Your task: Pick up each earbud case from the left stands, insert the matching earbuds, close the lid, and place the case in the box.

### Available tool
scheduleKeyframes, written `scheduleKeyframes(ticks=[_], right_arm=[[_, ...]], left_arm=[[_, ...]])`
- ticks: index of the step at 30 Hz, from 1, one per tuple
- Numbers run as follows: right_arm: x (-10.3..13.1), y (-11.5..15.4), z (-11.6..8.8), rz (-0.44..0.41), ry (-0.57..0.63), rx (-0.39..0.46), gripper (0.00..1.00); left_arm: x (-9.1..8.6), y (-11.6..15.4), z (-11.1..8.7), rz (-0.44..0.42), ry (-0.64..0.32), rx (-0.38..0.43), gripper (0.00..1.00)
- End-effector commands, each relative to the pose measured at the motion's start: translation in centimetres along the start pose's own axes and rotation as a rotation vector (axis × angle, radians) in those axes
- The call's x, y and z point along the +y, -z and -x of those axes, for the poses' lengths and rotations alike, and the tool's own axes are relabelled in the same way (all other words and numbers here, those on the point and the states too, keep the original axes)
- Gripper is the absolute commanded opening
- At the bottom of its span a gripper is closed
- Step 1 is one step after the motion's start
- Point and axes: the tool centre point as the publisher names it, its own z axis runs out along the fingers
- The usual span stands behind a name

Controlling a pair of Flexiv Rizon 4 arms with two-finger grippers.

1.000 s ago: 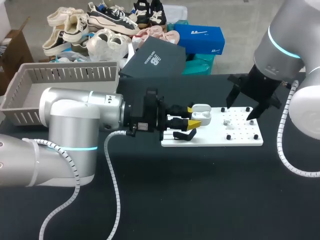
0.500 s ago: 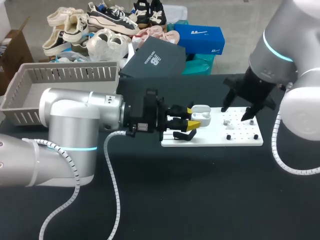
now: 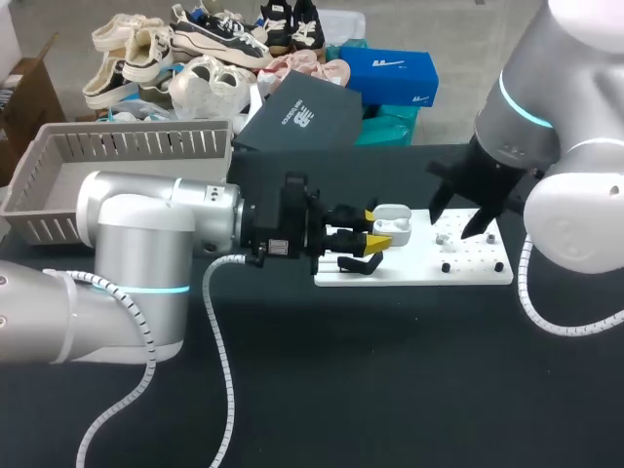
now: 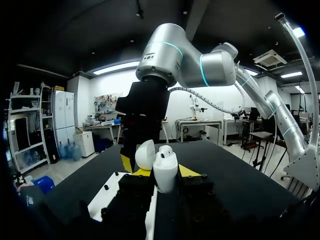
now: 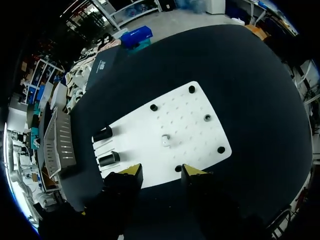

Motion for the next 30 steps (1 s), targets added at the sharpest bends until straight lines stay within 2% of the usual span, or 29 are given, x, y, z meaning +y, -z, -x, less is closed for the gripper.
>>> scheduleKeyframes(ticks=[1,18,20,21,23,27,30], right_arm=[[0.0,-0.7,0.4,0.002,0.003,-0.007,0.47],[-1.0,-3.1,1.0,0.009,0.024,-0.020,0.52],[-1.1,-3.4,1.0,0.010,0.023,-0.018,0.50],[-1.1,-3.7,1.1,0.011,0.023,-0.017,0.42],[-1.1,-3.8,1.2,0.012,0.022,-0.016,0.34],[-1.2,-4.2,1.4,0.016,0.020,-0.013,0.44],[-1.2,-4.5,1.5,0.021,0.017,-0.007,0.45]], left_arm=[[0.1,0.0,0.0,-0.003,0.000,-0.001,0.00],[0.1,0.0,0.0,-0.003,0.000,-0.001,0.00],[0.1,0.0,0.0,-0.003,0.000,-0.001,0.00],[0.1,0.0,0.0,-0.003,0.000,-0.001,0.00],[0.1,0.0,0.0,-0.003,0.000,-0.001,0.00],[0.1,0.0,0.0,-0.003,0.000,-0.001,0.00],[0.1,0.0,0.0,-0.003,0.000,-0.001,0.00]])
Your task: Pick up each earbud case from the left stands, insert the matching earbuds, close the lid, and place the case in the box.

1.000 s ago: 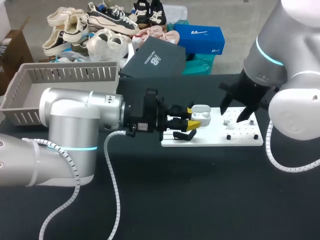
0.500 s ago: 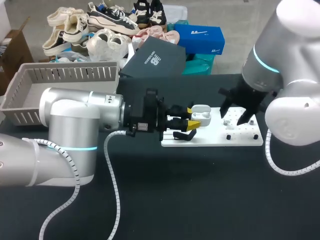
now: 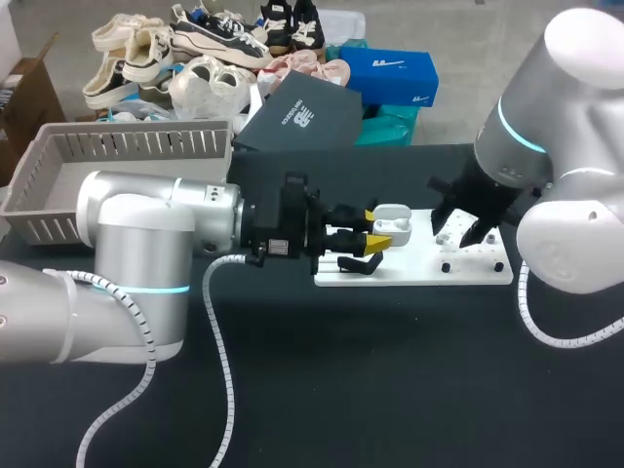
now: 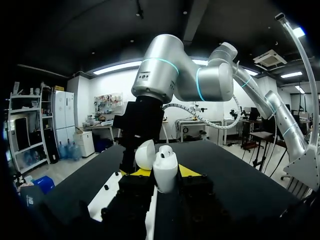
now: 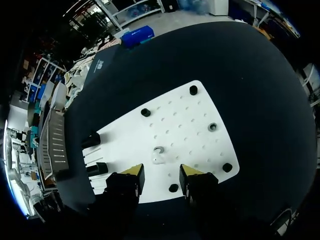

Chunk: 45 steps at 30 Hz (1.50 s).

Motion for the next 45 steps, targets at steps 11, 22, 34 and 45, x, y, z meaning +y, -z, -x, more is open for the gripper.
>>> scheduleKeyframes(ticks=[11,22,34,45], right_arm=[[0.3,-1.2,0.6,0.028,-0.020,0.019,0.42],[0.5,-1.9,1.0,0.032,-0.022,0.028,0.40],[0.5,-2.0,1.5,0.030,-0.026,0.035,0.27],[0.5,-2.0,1.2,0.025,-0.022,0.040,0.33]], left_arm=[[0.1,0.0,0.0,-0.002,0.000,-0.001,0.00],[0.1,0.0,0.0,-0.002,0.000,-0.001,0.00],[0.1,0.0,0.0,-0.002,0.000,-0.001,0.00],[0.1,0.0,0.0,-0.002,0.000,-0.001,0.00]])
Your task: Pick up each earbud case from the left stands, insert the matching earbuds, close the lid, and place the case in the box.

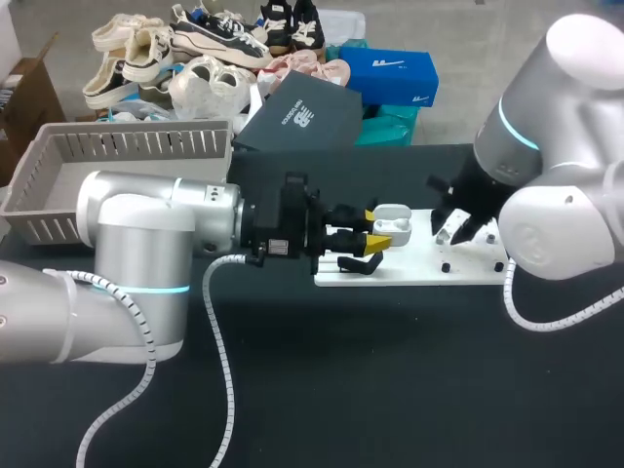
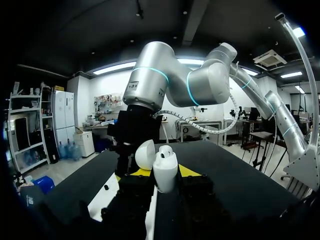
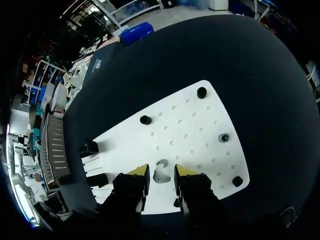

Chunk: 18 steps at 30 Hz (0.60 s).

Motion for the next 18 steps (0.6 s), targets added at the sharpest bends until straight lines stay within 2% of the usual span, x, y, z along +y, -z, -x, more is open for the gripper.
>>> scheduleKeyframes(ticks=[1,18], right_arm=[[0.02,0.02,-0.09,-0.002,0.000,0.005,0.34],[0.23,-0.18,-0.09,-0.009,0.008,0.014,0.30]], left_arm=[[0.09,0.02,-0.03,-0.002,0.000,-0.001,0.00],[0.09,0.02,-0.03,-0.002,0.000,-0.001,0.00]])
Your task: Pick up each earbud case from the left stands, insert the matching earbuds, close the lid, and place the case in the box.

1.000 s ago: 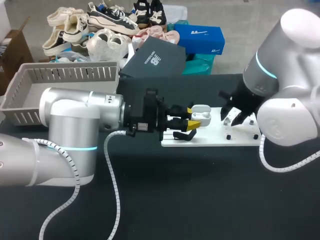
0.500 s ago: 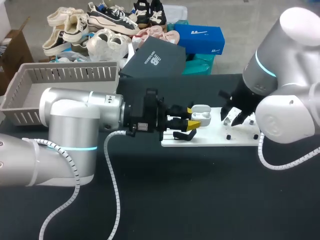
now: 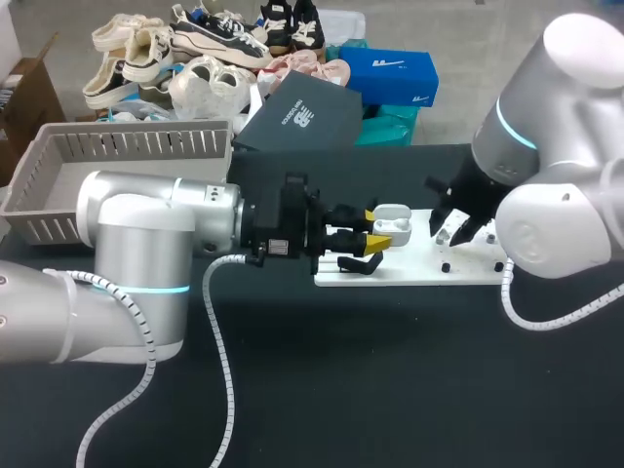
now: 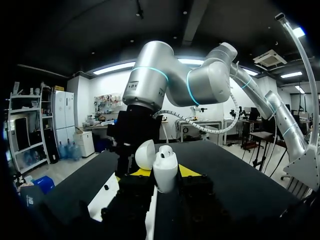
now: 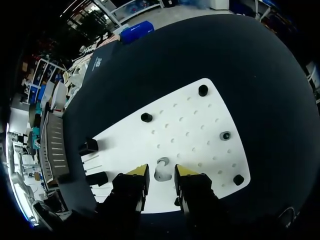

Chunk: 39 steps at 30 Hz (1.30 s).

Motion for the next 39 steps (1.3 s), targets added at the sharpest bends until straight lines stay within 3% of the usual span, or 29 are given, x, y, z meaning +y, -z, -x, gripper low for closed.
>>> scheduleKeyframes(ticks=[1,11,14,27,39], right_arm=[[0.2,-0.1,0.2,-0.005,0.001,0.006,0.29],[0.1,-0.1,0.2,-0.009,0.002,0.007,0.13],[0.2,-0.1,0.2,-0.007,0.002,0.008,0.00],[0.6,2.1,-0.6,-0.004,0.015,-0.018,0.00],[0.1,8.0,-1.7,-0.012,-0.020,-0.109,0.00]], left_arm=[[0.1,0.0,0.0,-0.002,0.000,-0.001,0.00],[0.1,0.0,0.0,-0.002,0.000,-0.001,0.00],[0.1,0.0,0.0,-0.002,0.000,-0.001,0.00],[0.1,0.0,0.0,-0.002,0.000,-0.001,0.00],[0.1,0.0,0.0,-0.002,0.000,-0.001,0.00]])
